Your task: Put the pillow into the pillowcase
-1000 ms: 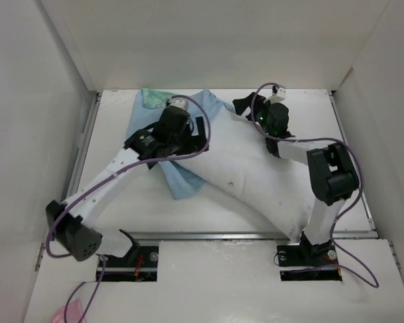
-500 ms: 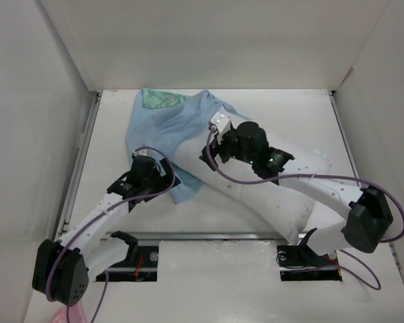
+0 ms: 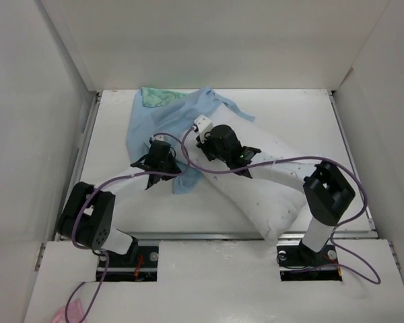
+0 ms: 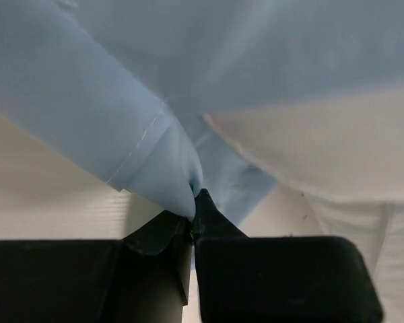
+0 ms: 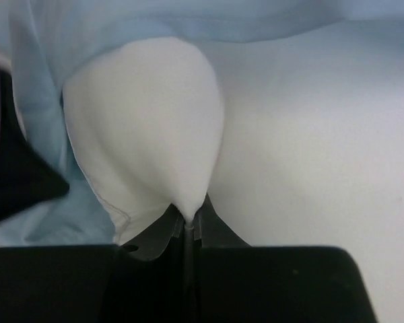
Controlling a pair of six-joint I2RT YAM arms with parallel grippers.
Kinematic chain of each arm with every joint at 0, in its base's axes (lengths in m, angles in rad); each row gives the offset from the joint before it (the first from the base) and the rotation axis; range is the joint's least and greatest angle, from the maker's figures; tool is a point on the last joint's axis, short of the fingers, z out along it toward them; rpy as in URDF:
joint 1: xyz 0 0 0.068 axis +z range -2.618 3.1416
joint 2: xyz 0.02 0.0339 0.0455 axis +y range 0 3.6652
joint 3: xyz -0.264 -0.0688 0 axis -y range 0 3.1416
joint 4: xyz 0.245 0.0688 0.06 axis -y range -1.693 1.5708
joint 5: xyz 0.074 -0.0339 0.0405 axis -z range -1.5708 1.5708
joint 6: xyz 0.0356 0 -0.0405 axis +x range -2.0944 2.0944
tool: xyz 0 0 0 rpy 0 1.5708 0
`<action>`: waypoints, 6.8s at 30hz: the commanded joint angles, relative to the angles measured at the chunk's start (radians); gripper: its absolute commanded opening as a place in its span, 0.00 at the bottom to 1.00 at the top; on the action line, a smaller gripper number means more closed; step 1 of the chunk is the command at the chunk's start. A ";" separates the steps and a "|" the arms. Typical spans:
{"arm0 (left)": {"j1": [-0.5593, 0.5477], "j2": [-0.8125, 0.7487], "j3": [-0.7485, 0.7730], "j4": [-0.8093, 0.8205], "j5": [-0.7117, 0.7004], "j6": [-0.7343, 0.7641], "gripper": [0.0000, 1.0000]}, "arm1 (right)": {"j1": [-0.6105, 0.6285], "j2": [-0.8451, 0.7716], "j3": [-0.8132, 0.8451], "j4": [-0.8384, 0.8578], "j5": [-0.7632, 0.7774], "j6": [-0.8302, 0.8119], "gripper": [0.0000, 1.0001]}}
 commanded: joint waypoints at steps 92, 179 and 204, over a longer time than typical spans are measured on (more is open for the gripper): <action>-0.169 0.740 1.735 -0.451 -0.406 0.647 0.00 | -0.410 -0.037 0.196 0.061 -0.984 0.000 0.00; -0.072 0.239 0.139 0.088 -0.032 0.090 0.00 | 0.066 -0.308 0.022 -0.262 0.242 0.306 0.00; -0.522 -0.606 0.175 -0.474 0.328 -0.232 0.00 | -0.066 0.028 0.104 0.753 0.838 0.420 0.00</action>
